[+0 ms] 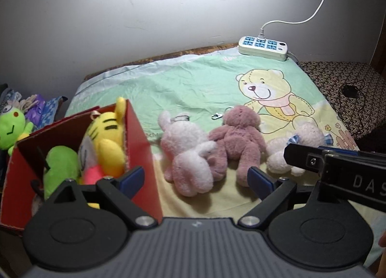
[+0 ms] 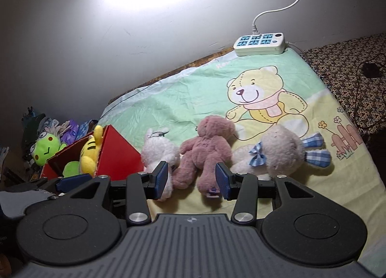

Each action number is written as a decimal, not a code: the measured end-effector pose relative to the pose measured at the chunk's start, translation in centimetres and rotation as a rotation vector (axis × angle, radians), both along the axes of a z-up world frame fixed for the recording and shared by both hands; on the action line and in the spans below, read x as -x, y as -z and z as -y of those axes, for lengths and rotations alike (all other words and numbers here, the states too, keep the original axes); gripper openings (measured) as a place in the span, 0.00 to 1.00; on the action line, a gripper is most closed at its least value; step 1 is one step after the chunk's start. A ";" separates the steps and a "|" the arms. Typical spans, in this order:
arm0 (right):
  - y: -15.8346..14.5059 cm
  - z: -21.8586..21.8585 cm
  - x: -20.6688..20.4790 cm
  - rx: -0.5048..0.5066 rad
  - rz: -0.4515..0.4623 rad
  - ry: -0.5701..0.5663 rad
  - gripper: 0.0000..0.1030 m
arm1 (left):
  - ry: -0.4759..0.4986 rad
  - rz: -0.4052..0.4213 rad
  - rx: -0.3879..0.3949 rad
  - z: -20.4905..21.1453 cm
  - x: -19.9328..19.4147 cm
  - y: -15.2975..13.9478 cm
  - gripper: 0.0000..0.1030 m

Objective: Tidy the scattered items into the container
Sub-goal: 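Move the right tool to the white bunny plush with blue bow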

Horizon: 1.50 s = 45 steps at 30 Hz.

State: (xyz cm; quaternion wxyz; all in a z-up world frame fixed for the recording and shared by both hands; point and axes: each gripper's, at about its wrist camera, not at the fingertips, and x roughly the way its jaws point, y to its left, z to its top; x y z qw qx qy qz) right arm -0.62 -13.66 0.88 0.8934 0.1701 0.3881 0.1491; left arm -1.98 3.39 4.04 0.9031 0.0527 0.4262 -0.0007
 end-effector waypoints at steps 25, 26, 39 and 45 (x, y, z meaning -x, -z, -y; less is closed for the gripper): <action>6.3 10.1 -4.2 0.005 -0.195 0.163 0.51 | 0.175 -0.194 0.102 9.2 -5.4 7.8 0.89; 6.5 10.6 -4.4 0.009 -0.198 0.172 0.51 | 0.186 -0.195 0.107 9.6 -5.5 8.0 0.89; 8.7 13.6 -8.6 -0.066 -0.246 0.221 0.52 | 0.272 -0.199 0.154 11.9 -7.6 10.3 0.89; 9.5 14.0 -11.5 -0.090 -0.236 0.217 0.52 | 0.315 -0.240 0.210 11.2 -6.6 10.6 0.89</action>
